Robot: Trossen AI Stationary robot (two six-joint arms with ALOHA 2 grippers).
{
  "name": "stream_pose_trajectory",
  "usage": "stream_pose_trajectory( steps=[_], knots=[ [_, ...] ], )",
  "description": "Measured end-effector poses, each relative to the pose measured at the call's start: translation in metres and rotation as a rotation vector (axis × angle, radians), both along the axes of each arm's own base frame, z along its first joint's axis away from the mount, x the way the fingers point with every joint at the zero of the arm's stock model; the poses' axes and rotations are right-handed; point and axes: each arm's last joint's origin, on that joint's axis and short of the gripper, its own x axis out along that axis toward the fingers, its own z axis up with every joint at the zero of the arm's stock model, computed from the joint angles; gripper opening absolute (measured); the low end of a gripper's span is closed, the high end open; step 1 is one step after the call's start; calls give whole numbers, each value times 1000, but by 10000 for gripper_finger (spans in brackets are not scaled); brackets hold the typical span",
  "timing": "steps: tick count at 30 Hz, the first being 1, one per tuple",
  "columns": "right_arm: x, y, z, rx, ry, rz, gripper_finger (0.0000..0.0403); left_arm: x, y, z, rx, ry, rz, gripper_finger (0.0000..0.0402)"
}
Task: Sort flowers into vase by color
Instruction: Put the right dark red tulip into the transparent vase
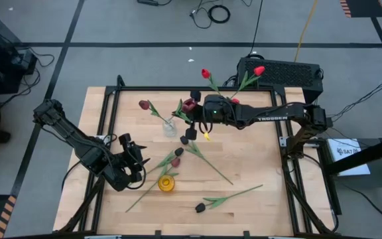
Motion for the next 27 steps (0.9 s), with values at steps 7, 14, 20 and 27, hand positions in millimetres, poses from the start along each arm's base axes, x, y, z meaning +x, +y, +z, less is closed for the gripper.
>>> stream_pose_trajectory(
  steps=[7,14,20,27],
  knots=[
    [3,0,-4,6,1,-1,6,0,0,0,0,0,0,231],
    [15,-2,-20,6,5,-6,16,0,0,0,-1,-2,0,231],
    [15,-6,-22,11,5,-27,28,0,0,0,-1,-2,0,231],
    [15,-10,-23,77,7,-51,61,0,0,0,0,-2,0,231]
  ],
)
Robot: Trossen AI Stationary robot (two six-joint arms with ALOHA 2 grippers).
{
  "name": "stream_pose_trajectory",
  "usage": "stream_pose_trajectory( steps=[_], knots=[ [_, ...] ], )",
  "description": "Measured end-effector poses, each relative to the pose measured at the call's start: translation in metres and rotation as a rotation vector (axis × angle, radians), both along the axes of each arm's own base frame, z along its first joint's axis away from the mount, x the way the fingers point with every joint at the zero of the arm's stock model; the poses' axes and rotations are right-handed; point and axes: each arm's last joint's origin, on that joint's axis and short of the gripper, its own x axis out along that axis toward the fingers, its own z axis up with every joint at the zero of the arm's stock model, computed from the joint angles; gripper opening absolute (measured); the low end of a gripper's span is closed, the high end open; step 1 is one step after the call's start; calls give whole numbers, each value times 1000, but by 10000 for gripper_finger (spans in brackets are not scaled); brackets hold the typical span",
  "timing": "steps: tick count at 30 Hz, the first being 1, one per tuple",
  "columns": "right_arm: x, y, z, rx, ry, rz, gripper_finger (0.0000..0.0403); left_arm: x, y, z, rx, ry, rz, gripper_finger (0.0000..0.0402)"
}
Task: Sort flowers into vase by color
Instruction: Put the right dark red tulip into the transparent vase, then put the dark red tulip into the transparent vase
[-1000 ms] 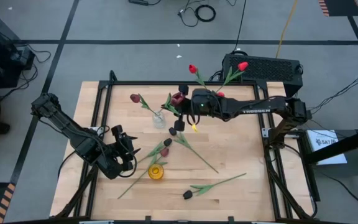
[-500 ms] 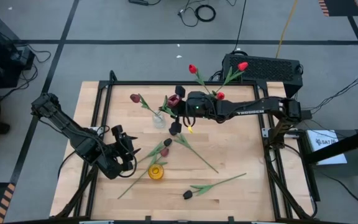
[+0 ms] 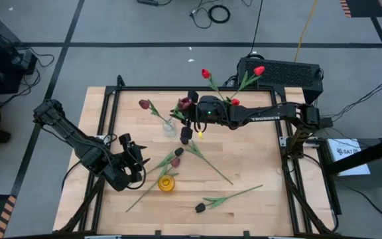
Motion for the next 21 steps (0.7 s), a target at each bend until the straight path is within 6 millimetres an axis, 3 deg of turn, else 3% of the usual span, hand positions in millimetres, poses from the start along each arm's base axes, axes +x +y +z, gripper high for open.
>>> stream_pose_trajectory(
  steps=[13,21],
  knots=[
    [-5,0,-3,39,68,-40,208,0,0,0,0,0,0,231],
    [-32,8,25,32,115,-66,271,0,0,0,4,-4,3,231]
  ],
)
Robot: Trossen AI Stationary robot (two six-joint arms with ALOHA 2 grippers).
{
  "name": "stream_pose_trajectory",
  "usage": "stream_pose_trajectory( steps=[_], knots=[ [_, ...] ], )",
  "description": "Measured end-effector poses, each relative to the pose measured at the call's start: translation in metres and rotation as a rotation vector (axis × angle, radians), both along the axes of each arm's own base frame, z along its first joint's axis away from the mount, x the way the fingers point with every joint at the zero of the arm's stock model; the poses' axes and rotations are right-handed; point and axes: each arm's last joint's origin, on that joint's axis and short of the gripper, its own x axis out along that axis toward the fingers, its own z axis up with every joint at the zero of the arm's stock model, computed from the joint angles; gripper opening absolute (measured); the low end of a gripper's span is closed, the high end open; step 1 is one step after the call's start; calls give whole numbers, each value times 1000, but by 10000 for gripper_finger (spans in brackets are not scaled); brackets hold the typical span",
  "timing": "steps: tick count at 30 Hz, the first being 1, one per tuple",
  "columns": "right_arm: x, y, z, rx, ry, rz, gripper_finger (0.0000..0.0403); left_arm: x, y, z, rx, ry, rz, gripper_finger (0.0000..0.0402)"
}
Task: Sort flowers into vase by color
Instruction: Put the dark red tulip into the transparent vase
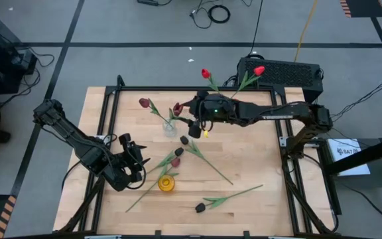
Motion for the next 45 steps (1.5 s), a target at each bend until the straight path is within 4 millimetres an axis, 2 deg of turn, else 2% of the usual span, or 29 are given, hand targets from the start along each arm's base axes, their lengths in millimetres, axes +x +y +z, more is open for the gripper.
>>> stream_pose_trajectory(
  steps=[7,12,15,20,27,31,37,45],
  knots=[
    [-35,32,39,17,-25,62,289,1,-1,0,-10,-9,4,231],
    [-62,71,54,32,3,66,285,3,-9,-4,-97,-36,42,231],
    [-73,96,52,25,58,72,280,2,-20,-10,-177,-38,62,231],
    [-84,130,42,78,141,84,276,-4,-45,-26,-296,54,59,231],
    [-92,169,16,97,312,150,276,-2,-87,-63,-330,93,45,231],
    [-99,179,7,99,375,121,276,8,-104,-89,-329,96,45,231],
    [-102,179,5,74,391,85,276,16,-116,-122,-325,184,59,231],
    [-102,178,5,60,396,90,276,18,-121,-139,-346,237,71,231]
  ],
)
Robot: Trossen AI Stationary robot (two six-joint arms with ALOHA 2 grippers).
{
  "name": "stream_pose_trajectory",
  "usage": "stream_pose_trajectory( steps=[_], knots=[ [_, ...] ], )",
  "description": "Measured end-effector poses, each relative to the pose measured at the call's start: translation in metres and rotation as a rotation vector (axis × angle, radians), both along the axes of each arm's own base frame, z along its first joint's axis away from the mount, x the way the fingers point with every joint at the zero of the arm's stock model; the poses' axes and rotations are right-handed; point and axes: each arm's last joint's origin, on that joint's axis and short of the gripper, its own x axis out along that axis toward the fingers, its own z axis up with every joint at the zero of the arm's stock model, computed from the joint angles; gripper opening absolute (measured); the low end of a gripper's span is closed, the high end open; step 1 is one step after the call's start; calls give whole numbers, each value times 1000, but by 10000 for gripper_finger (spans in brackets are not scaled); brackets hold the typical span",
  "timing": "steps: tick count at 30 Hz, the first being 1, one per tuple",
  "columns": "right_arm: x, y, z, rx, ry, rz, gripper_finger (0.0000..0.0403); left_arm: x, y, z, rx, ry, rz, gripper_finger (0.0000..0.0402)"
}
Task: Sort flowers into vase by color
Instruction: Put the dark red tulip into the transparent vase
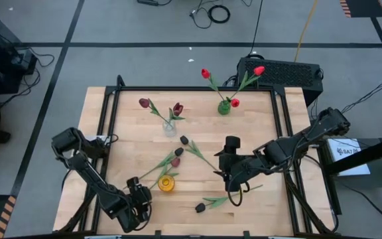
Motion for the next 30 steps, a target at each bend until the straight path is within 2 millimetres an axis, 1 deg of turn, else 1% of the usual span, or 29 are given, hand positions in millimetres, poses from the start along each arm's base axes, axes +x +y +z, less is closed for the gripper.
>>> stream_pose_trajectory(
  steps=[5,12,16,19,22,26,30],
  knots=[
    [0,0,0,4,-1,-4,276,0,-3,-9,-25,60,-11,231],
    [2,1,1,14,-23,-5,276,1,-4,-15,-11,67,-9,226],
    [4,2,4,12,-52,11,276,-1,-2,-9,-14,68,-14,210],
    [5,2,5,5,-67,25,276,-4,0,0,-24,69,-18,200],
    [6,2,5,-6,-66,33,276,-5,4,11,21,49,-10,197],
    [6,1,5,-12,-65,35,276,-6,10,12,107,22,-6,196],
    [6,1,5,-12,-64,33,276,-5,16,6,111,18,17,196]
  ],
)
